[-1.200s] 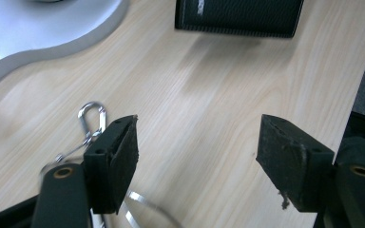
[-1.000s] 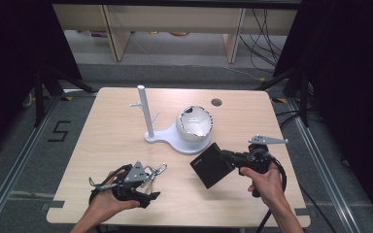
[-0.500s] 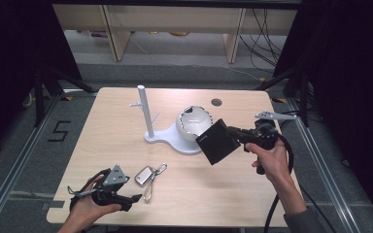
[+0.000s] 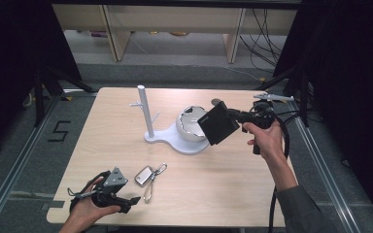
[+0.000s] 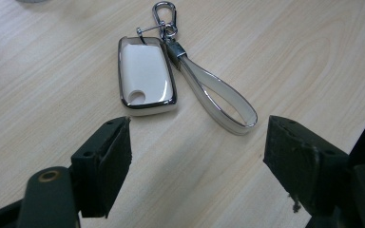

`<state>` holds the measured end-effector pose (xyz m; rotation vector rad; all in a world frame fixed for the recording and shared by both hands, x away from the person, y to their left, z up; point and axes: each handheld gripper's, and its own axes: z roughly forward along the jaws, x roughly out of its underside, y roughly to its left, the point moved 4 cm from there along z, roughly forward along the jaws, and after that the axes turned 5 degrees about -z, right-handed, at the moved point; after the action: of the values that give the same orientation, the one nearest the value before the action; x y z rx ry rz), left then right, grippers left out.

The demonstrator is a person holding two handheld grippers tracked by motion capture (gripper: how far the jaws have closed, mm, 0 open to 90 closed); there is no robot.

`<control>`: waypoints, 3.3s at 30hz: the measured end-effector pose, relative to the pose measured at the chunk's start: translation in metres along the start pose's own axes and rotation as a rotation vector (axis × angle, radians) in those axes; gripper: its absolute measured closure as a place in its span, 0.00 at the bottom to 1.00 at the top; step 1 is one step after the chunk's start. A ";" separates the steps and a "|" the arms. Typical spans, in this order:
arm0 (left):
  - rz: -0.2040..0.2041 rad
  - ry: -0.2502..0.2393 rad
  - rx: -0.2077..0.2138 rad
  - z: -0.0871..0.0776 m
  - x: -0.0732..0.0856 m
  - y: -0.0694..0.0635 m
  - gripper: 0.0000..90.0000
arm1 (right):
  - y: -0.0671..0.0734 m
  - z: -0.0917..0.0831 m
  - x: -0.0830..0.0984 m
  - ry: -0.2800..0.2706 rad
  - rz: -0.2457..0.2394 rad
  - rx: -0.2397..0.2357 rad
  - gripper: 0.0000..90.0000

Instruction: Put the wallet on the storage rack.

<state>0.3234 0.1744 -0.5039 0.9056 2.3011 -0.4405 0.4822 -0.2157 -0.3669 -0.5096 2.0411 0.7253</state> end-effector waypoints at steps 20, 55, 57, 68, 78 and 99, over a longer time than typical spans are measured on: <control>-0.015 0.015 0.008 0.001 0.005 0.003 0.26 | -0.022 0.049 -0.021 0.016 0.036 0.075 0.92; -0.003 0.047 0.022 0.004 0.010 0.003 0.25 | -0.036 0.092 0.001 0.114 0.105 0.142 0.57; -0.019 0.031 0.012 0.006 0.010 0.003 0.25 | -0.038 0.087 0.001 0.103 0.086 0.147 0.54; -0.015 0.051 0.008 0.005 0.013 0.010 0.24 | -0.026 0.047 0.017 0.074 0.016 0.139 0.48; -0.022 0.054 0.000 0.005 0.015 0.013 0.24 | -0.014 0.019 0.054 0.072 -0.022 0.091 0.47; -0.042 0.045 0.000 0.004 0.015 0.017 0.23 | 0.001 0.007 0.124 0.130 -0.039 0.064 0.38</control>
<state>0.3284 0.1921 -0.5183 0.8767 2.3652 -0.4427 0.4211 -0.2198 -0.4746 -0.5709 2.1620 0.6153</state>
